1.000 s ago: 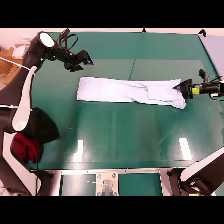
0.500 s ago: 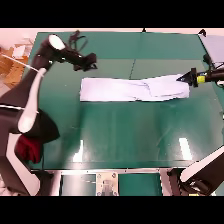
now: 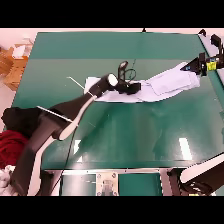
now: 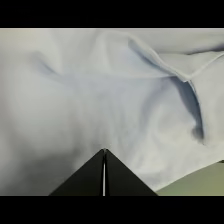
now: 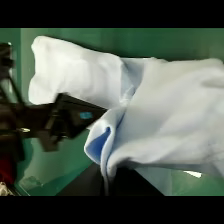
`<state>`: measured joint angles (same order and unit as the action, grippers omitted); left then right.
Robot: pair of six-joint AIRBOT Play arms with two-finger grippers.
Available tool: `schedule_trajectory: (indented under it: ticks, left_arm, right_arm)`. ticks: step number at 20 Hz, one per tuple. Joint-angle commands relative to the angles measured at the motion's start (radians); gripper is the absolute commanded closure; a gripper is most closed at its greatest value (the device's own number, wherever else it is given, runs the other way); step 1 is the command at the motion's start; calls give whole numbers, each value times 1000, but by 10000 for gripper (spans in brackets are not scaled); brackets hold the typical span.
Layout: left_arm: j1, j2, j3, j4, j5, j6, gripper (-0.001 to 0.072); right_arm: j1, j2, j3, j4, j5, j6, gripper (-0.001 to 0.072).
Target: Fold the shirts.
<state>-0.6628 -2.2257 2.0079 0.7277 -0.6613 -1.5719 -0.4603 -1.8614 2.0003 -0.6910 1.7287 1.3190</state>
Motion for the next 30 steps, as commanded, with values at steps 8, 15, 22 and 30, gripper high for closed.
schedule_trajectory:
  ticks: [8,15,22,30]
  left_arm:
    - [-6,-37,11,-107,-45,9,682]
    - [341,270,11,127,-414,114,683]
    - [646,448,11,284,-624,115,683]
    - [717,447,10,313,-665,198,682]
  right_arm:
    - [97,78,1,0,16,62,689]
    - [195,78,1,0,-8,145,690]
    - [608,37,-1,-58,-368,267,689]
    - [1007,-194,0,-101,-967,270,238]
